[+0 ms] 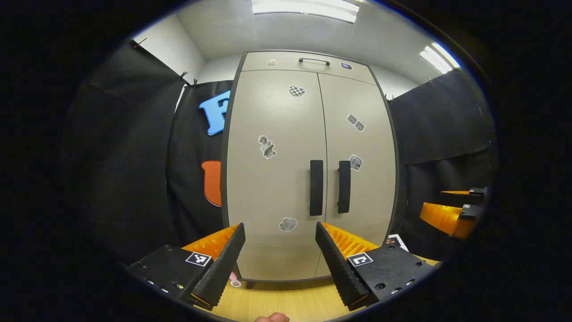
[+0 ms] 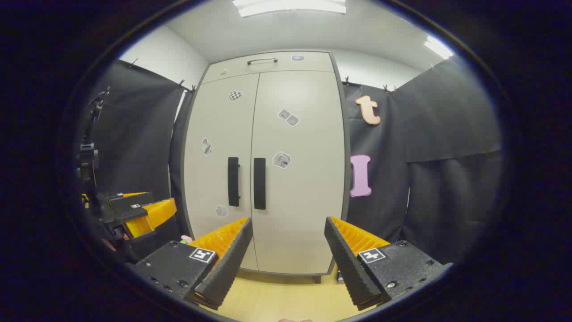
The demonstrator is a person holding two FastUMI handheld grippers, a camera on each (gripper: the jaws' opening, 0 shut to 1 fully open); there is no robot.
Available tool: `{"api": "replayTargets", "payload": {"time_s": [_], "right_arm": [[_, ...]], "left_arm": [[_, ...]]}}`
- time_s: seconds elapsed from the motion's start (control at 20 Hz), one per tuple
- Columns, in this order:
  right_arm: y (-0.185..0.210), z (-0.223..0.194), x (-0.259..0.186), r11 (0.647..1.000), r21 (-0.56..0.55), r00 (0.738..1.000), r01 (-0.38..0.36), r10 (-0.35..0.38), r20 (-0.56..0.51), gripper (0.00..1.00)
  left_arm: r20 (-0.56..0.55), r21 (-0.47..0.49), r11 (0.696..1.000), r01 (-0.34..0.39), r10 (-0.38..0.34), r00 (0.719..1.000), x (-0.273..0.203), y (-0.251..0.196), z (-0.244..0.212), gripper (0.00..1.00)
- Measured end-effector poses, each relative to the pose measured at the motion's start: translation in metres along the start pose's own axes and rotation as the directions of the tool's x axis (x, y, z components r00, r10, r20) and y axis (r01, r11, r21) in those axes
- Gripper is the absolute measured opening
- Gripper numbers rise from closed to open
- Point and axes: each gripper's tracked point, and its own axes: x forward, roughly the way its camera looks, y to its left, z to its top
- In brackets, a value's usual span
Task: Open the right door of the double-door shoe cabinet with the right hand, and open the left door with the left hand.
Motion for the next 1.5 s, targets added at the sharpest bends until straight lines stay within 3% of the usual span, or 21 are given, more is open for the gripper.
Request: {"api": "replayTargets", "payload": {"time_s": [0.35,0.65,1.35,1.5], "right_arm": [[-0.028,-0.001,-0.004,0.996,0.050,0.997,0.073,-0.073,-0.008,1.00],[-0.034,-0.006,-0.009,0.993,0.073,0.996,0.093,-0.093,-0.012,1.00],[-0.031,0.000,-0.007,0.993,0.049,0.995,0.104,-0.103,-0.008,1.00],[-0.018,0.022,0.013,0.997,0.067,0.998,0.048,-0.051,0.039,1.00]], "left_arm": [[-0.019,-0.020,0.999,0.031,-0.031,0.999,-0.004,-0.015,-0.010,0.94],[-0.009,-0.013,1.000,0.005,-0.006,1.000,-0.005,-0.007,-0.008,0.95],[-0.004,0.011,1.000,0.001,-0.001,1.000,-0.003,0.000,-0.006,0.95],[-0.004,0.014,1.000,-0.014,0.014,1.000,-0.002,0.002,-0.007,0.95]]}}
